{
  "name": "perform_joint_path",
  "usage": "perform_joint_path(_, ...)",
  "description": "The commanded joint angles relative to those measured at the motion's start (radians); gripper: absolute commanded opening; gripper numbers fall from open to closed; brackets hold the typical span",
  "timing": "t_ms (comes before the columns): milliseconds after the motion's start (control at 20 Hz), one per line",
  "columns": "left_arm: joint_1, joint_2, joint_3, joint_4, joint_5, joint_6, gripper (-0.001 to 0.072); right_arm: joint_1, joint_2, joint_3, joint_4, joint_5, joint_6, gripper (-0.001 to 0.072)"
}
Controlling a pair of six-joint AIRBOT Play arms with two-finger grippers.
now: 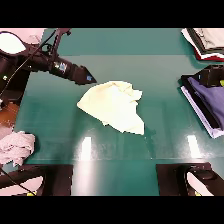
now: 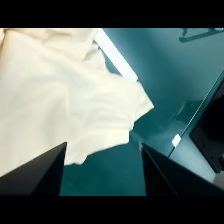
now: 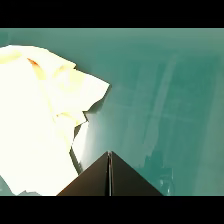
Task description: Fold the shirts.
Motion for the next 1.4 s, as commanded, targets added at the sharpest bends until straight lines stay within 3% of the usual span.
perform_joint_path(0, 0.018, 0.008, -0.119, 0.048, -0.08, -0.032, 0.0542, 0.001, 0.001, 0.0, -0.001, 0.008, 0.002, 0.0018)
perform_joint_path(150, 0.018, 0.051, -0.424, -0.014, 0.082, -0.031, 0.0543, 0.001, 0.001, 0.0, -0.001, 0.009, 0.002, 0.0018)
perform_joint_path(350, 0.011, 0.059, -0.735, -0.244, 0.333, 0.021, 0.0543, 0.001, 0.001, 0.0, 0.0, 0.003, 0.003, 0.0018)
perform_joint_path(500, -0.079, 0.059, -0.815, -0.388, 0.504, 0.097, 0.0543, 0.001, 0.001, 0.0, -0.001, 0.003, 0.003, 0.0018)
perform_joint_path(650, -0.177, 0.056, -0.816, -0.46, 0.644, 0.101, 0.0543, 0.001, 0.001, 0.0, -0.001, 0.003, 0.005, 0.0019)
perform_joint_path(1000, -0.233, 0.037, -0.8, -0.526, 0.704, 0.1, 0.0543, 0.001, 0.001, 0.0, 0.0, 0.005, 0.005, 0.0018)
perform_joint_path(1150, -0.233, 0.037, -0.8, -0.491, 0.635, 0.1, 0.0542, 0.001, 0.001, 0.0, 0.0, 0.012, 0.005, 0.0018)
perform_joint_path(1300, -0.233, 0.037, -0.8, -0.447, 0.665, 0.084, 0.0541, 0.001, 0.001, 0.0, 0.001, 0.013, 0.005, 0.0018)
perform_joint_path(1350, -0.233, 0.037, -0.8, -0.447, 0.682, 0.073, 0.0496, 0.001, 0.001, 0.0, 0.0, 0.013, 0.006, 0.0018)
